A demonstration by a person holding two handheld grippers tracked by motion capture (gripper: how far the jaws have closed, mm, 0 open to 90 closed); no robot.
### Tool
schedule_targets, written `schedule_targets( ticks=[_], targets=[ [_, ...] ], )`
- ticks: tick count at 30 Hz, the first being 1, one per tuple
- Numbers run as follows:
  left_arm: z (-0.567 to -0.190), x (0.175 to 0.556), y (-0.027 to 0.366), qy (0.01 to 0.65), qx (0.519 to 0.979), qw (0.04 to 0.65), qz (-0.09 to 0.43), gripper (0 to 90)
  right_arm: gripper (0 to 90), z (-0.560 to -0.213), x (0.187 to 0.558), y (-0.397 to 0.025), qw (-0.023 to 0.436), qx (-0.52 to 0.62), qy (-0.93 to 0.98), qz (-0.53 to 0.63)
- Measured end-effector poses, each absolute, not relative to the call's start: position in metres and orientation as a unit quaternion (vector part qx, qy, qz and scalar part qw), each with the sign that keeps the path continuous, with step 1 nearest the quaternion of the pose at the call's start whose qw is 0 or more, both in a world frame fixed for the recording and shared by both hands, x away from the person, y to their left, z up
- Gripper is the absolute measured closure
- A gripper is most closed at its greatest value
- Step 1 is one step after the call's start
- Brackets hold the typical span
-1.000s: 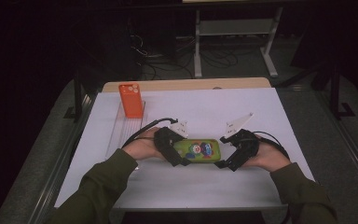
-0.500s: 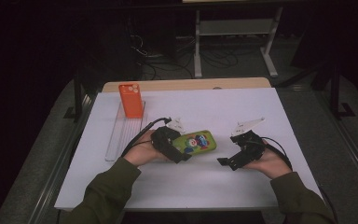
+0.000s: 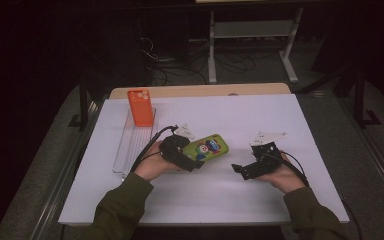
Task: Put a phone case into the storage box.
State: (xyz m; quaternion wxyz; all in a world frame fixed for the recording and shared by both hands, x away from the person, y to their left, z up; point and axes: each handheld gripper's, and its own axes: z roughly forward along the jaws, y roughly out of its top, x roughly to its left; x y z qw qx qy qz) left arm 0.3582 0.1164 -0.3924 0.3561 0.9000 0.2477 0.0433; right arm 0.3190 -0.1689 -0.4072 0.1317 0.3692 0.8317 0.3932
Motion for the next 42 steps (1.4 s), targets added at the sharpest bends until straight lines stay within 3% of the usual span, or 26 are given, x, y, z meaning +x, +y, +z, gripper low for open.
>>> schedule_targets(
  ticks=[6,19,42],
  targets=[
    [-0.391,0.359,0.117,0.237,0.905,0.35,0.042,15.2,0.0,-0.41,0.316,-0.163,0.159,0.352,0.841,0.379],
    [-0.391,0.361,0.12,0.234,0.907,0.348,0.042,15.2,0.0,-0.41,0.307,-0.154,0.265,0.296,0.849,0.349],
    [-0.39,0.361,0.12,0.231,0.904,0.358,0.037,15.3,0.0,-0.415,0.297,-0.143,0.37,0.198,0.861,0.288]
  ],
)
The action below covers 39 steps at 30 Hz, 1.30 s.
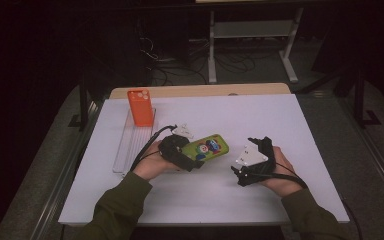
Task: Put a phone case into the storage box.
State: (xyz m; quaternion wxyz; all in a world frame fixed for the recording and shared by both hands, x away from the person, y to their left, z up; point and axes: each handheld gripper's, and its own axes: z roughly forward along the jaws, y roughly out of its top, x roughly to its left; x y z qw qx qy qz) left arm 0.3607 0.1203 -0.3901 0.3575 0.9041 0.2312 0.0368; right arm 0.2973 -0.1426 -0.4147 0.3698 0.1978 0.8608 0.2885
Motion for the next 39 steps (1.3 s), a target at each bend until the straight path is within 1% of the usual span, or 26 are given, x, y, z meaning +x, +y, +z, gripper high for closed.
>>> schedule_targets(
  ticks=[1,2,4,6,16,20,39],
  targets=[
    [-0.391,0.36,0.119,0.237,0.9,0.363,0.036,15.3,0.0,-0.416,0.296,-0.141,0.377,0.193,0.86,0.285],
    [-0.39,0.361,0.121,0.226,0.907,0.353,0.04,15.3,0.0,-0.416,0.295,-0.14,0.382,0.187,0.86,0.282],
    [-0.39,0.361,0.121,0.224,0.908,0.351,0.038,15.3,0.0,-0.416,0.294,-0.138,0.393,0.173,0.86,0.274],
    [-0.391,0.359,0.119,0.237,0.9,0.364,0.036,15.3,0.0,-0.417,0.293,-0.136,0.403,0.164,0.859,0.27],
    [-0.391,0.359,0.117,0.239,0.898,0.368,0.033,15.3,0.0,-0.419,0.287,-0.131,0.443,0.138,0.846,0.262],
    [-0.392,0.359,0.117,0.242,0.895,0.372,0.032,15.3,0.0,-0.419,0.286,-0.129,0.466,0.102,0.846,0.24],
    [-0.39,0.36,0.119,0.238,0.899,0.366,0.03,15.3,0.0,-0.427,0.281,-0.117,0.55,0.017,0.814,0.188]
  ],
)
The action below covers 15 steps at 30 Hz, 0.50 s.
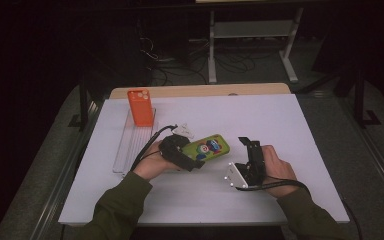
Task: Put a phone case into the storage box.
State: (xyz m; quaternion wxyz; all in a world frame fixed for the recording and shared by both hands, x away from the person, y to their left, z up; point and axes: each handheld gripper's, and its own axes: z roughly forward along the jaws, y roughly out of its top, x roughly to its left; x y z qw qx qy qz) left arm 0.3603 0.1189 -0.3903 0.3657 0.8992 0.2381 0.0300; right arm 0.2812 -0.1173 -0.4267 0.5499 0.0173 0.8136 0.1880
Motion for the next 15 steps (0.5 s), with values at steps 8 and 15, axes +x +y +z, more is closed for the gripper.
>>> schedule_targets(
  ticks=[8,15],
  targets=[
    [-0.388,0.361,0.118,0.243,0.898,0.365,0.026,15.3,0.0,-0.428,0.278,-0.107,0.57,-0.01,0.801,0.183],
    [-0.388,0.36,0.117,0.241,0.899,0.364,0.029,15.3,0.0,-0.428,0.281,-0.095,0.582,-0.032,0.791,0.185]
  ],
)
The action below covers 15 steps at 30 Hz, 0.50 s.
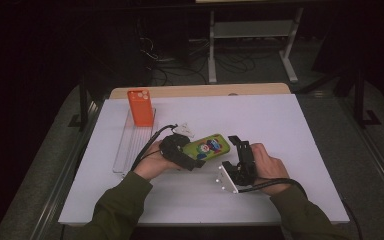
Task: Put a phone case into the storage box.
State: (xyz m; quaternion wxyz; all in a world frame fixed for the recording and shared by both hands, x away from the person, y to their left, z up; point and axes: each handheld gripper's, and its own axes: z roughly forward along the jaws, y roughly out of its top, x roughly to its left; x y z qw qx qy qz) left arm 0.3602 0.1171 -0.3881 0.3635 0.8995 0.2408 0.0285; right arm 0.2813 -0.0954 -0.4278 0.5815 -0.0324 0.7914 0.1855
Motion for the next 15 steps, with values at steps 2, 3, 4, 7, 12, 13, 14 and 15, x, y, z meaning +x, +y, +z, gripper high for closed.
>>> schedule_targets(
  ticks=[2,3,4,7,12,13,14,15],
  targets=[
    [-0.388,0.36,0.117,0.24,0.9,0.363,0.028,15.3,0.0,-0.428,0.284,-0.093,0.585,-0.042,0.788,0.186],
    [-0.388,0.36,0.117,0.24,0.9,0.363,0.029,15.3,0.0,-0.428,0.285,-0.092,0.583,-0.043,0.79,0.185],
    [-0.388,0.36,0.117,0.24,0.9,0.363,0.028,15.3,0.0,-0.427,0.286,-0.09,0.591,-0.048,0.783,0.188],
    [-0.387,0.36,0.117,0.244,0.897,0.367,0.028,15.3,0.0,-0.426,0.289,-0.086,0.595,-0.052,0.78,0.188],
    [-0.387,0.36,0.118,0.25,0.893,0.372,0.024,15.3,1.3,-0.427,0.292,-0.078,0.597,-0.062,0.78,0.18],
    [-0.387,0.36,0.118,0.251,0.893,0.372,0.024,15.3,2.2,-0.427,0.292,-0.077,0.598,-0.063,0.779,0.178],
    [-0.387,0.36,0.118,0.25,0.894,0.372,0.024,15.3,3.7,-0.428,0.293,-0.075,0.602,-0.065,0.776,0.178],
    [-0.386,0.361,0.119,0.241,0.899,0.364,0.026,15.3,4.2,-0.429,0.292,-0.074,0.6,-0.064,0.777,0.177]
  ],
)
